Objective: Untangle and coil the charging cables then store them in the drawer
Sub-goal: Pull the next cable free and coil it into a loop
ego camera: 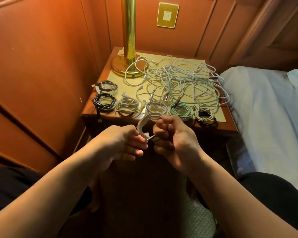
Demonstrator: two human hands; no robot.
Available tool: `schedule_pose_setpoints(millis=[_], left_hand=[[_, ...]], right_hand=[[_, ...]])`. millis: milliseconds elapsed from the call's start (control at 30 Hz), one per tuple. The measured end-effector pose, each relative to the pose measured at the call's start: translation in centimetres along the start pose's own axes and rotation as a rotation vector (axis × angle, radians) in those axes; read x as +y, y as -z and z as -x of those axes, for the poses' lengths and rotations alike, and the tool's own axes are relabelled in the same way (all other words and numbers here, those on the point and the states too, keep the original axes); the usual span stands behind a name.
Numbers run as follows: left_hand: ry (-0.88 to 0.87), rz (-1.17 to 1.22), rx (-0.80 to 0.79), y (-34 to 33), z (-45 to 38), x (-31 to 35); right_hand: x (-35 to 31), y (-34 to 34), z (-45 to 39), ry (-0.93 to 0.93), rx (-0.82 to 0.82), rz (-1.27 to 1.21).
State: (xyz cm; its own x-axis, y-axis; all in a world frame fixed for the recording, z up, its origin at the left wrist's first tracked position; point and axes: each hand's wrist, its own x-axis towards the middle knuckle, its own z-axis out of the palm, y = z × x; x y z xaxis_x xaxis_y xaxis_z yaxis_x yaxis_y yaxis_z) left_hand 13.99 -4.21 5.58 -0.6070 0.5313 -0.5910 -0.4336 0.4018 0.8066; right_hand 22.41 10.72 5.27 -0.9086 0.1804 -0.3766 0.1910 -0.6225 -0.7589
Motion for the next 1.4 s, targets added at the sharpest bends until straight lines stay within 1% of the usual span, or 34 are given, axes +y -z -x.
schedule_pose_setpoints(millis=[100,167,200,267,333,400,433,500,567,700,867,1100,1267,1400], left_hand=[[-0.059,0.152,-0.009,0.1,0.2,-0.2],[-0.103,0.276,-0.04,0.0,0.3,-0.4],[-0.118,0.302,-0.053,-0.1,0.4,-0.3],[-0.15,0.278,-0.04,-0.4,0.5,-0.3],[-0.216,0.194,0.0,-0.5,0.5,-0.5],[-0.255,0.154,-0.006,-0.6,0.4,-1.0],[-0.244,0.171,-0.045,-0.6,0.3,-1.1],[-0.211,0.233,-0.192,-0.7,0.2,-1.2],[-0.199,0.234,-0.314,-0.6,0.3,-1.0],[-0.221,0.223,-0.397,-0.4,0.0,-1.0],[-0.223,0.266,-0.391,-1.1,-0.3,-1.3],[-0.36,0.371,-0.448,-1.5,-0.5,-1.7],[-0.391,0.408,-0.489,-1.7,-0.8,-1.4],[-0.394,0.388,-0.452,-2.0,-1.3,-1.3]], right_hand=[[0.3,-0.2,0.2,-0.081,0.016,-0.12],[0.3,-0.1,0.2,-0.096,0.022,-0.142],[0.2,-0.1,0.3,-0.101,0.022,-0.141],[0.2,-0.1,0.3,-0.107,0.023,-0.12],[0.3,-0.3,0.3,-0.107,0.046,-0.078],[0.4,-0.4,0.1,-0.095,0.078,-0.034],[0.3,-0.4,0.0,-0.096,0.082,-0.029],[0.1,-0.3,-0.1,-0.125,0.067,-0.06],[-0.3,-0.1,-0.2,-0.169,0.044,-0.095],[-0.7,0.3,-0.2,-0.223,0.019,-0.105],[-0.6,0.3,-0.3,-0.234,0.01,-0.035],[-1.0,0.1,-0.3,-0.201,-0.015,-0.03],[-1.0,0.0,-0.3,-0.196,-0.02,-0.024],[-1.0,0.0,-0.4,-0.177,-0.004,0.017]])
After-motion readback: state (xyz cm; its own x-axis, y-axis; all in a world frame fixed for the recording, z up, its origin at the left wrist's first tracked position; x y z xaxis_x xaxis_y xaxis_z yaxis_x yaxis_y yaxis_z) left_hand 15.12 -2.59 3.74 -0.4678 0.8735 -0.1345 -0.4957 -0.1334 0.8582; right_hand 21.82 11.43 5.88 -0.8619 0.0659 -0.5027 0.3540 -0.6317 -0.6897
